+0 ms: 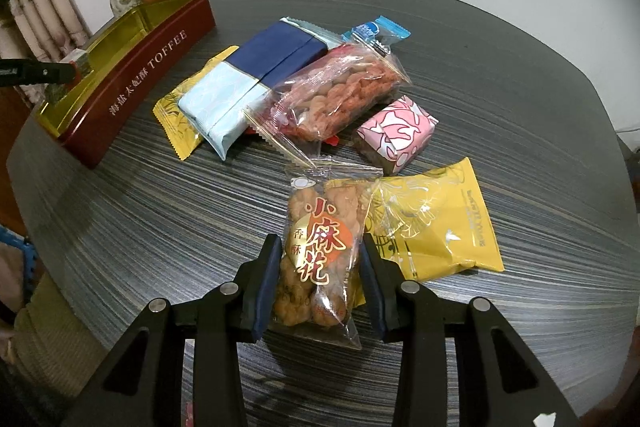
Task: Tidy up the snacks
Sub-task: 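Lift the clear bag with the left tool and carry it over the gold tin, then lower the clear bag into the gold tin and open the left tool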
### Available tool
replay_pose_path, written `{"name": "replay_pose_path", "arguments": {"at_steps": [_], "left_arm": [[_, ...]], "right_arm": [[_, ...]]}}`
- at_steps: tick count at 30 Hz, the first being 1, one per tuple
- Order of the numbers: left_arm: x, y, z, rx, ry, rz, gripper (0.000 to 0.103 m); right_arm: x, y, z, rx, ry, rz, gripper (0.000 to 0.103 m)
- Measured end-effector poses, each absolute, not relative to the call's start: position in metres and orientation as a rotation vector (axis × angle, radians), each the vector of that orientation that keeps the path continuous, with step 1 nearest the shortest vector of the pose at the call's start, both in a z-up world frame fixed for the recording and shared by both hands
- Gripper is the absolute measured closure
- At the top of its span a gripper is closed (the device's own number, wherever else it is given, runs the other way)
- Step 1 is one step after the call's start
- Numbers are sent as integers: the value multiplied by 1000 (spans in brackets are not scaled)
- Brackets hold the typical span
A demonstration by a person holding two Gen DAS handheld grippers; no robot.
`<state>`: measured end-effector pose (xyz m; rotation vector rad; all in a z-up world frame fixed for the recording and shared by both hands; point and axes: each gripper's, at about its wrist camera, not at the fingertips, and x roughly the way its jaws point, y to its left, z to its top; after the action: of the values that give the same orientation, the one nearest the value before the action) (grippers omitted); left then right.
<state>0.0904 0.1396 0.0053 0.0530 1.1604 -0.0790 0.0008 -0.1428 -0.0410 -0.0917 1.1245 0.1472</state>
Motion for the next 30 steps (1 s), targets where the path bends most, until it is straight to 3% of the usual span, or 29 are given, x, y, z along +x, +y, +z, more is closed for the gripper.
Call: {"name": "replay_pose_path", "arguments": {"at_steps": [30], "left_arm": [[102,177,-32,10,1207,-63,66]], "right_arm": [[3,-127,-30,-51,1141,85,68]]}}
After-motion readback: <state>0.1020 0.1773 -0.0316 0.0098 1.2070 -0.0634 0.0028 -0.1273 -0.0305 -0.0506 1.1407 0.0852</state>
